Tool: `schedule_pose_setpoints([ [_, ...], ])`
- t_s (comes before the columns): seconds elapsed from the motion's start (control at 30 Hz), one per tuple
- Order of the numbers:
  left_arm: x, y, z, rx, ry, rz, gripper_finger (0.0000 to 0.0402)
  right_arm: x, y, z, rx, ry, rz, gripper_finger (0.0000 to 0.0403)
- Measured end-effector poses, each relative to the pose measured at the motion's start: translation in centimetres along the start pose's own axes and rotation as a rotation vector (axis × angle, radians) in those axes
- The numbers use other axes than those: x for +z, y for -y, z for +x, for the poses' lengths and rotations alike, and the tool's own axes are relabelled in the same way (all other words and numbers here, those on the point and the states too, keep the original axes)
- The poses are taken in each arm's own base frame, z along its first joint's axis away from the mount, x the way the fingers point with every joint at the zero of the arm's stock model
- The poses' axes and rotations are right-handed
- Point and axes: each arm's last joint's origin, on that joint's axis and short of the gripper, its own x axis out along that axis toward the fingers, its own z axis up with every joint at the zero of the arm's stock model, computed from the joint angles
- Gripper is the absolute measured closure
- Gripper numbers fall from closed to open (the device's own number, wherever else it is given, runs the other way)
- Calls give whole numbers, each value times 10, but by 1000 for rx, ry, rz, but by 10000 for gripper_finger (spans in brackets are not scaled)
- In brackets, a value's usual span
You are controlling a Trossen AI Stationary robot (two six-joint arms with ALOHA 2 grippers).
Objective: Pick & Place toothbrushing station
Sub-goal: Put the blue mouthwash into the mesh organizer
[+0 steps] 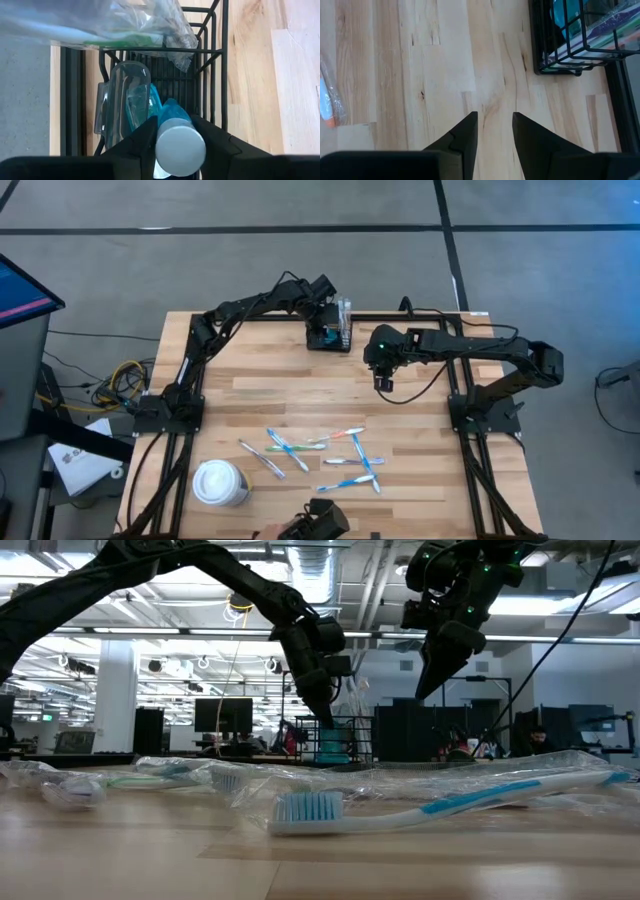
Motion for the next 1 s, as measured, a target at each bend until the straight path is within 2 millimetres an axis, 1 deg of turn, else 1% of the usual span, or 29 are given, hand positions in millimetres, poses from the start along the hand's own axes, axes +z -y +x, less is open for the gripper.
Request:
schedule_pose_setpoints([
  [0.27,0,0,0,0,0,1,293,0,0,0,0,-1,0,291],
  [0.5,1,1,0,0,0,3,278,0,0,0,0,-1,0,291],
  [0.77,1,2,0,-2,0,4,285,0,0,0,0,0,0,291],
  [1.0,1,2,0,0,1,5,271,0,0,0,0,-1,0,291],
])
